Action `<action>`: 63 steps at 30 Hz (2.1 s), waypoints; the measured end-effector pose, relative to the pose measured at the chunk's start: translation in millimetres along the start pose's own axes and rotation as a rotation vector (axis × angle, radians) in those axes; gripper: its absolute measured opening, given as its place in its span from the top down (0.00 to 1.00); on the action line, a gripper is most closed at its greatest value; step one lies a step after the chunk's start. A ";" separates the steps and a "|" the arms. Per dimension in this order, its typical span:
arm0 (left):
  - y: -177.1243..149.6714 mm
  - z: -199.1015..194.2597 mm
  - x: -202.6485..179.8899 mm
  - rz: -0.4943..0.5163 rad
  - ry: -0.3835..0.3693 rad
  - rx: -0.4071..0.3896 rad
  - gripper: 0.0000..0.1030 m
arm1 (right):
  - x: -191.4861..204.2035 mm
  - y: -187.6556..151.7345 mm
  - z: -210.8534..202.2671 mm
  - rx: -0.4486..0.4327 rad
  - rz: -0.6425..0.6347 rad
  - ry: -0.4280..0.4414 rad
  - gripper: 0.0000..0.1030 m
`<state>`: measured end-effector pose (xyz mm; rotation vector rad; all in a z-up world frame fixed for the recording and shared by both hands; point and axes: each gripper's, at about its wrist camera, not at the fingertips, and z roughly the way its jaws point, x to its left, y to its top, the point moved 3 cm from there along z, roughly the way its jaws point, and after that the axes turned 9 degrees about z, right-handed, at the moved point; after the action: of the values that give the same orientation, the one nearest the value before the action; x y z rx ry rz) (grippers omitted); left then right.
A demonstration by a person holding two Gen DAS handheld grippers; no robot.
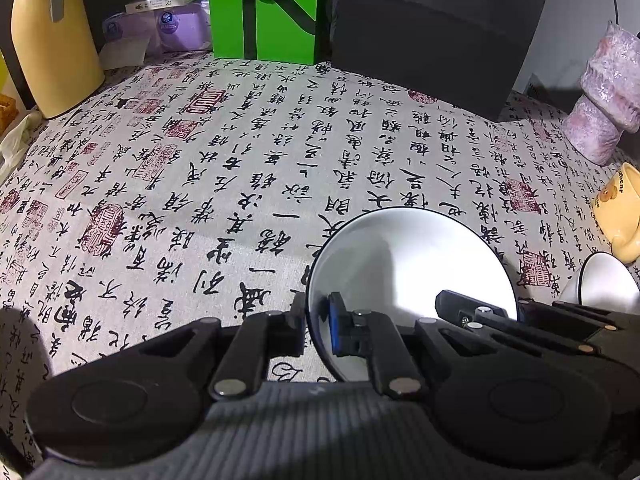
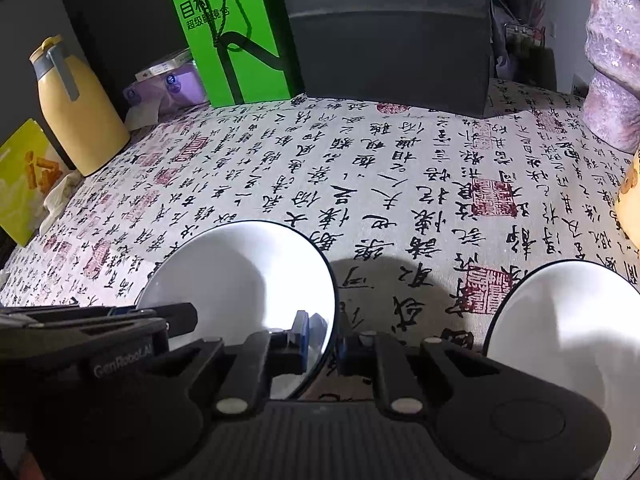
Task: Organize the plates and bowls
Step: 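Lift both white bowls off the table with both grippers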
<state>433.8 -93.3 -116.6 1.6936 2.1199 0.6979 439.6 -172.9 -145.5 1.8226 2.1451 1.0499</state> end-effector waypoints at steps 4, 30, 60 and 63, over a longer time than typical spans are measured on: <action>-0.9 -0.3 0.3 -0.003 -0.004 -0.006 0.89 | -0.3 -0.1 0.0 -0.002 0.003 -0.001 0.87; -3.4 -1.6 5.9 -0.029 -0.021 -0.040 0.89 | 4.3 -0.2 -1.8 -0.007 -0.034 -0.011 0.88; -1.8 -25.9 22.0 -0.061 -0.059 -0.091 0.89 | 17.7 -7.4 -18.2 -0.042 -0.025 0.020 0.87; -3.8 -27.6 23.1 -0.067 -0.058 -0.093 0.89 | 18.4 -8.0 -19.0 -0.044 -0.020 0.022 0.87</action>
<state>410.3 -76.0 -95.2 1.5680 2.0614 0.7080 418.5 -164.3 -130.0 1.7749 2.1309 1.1085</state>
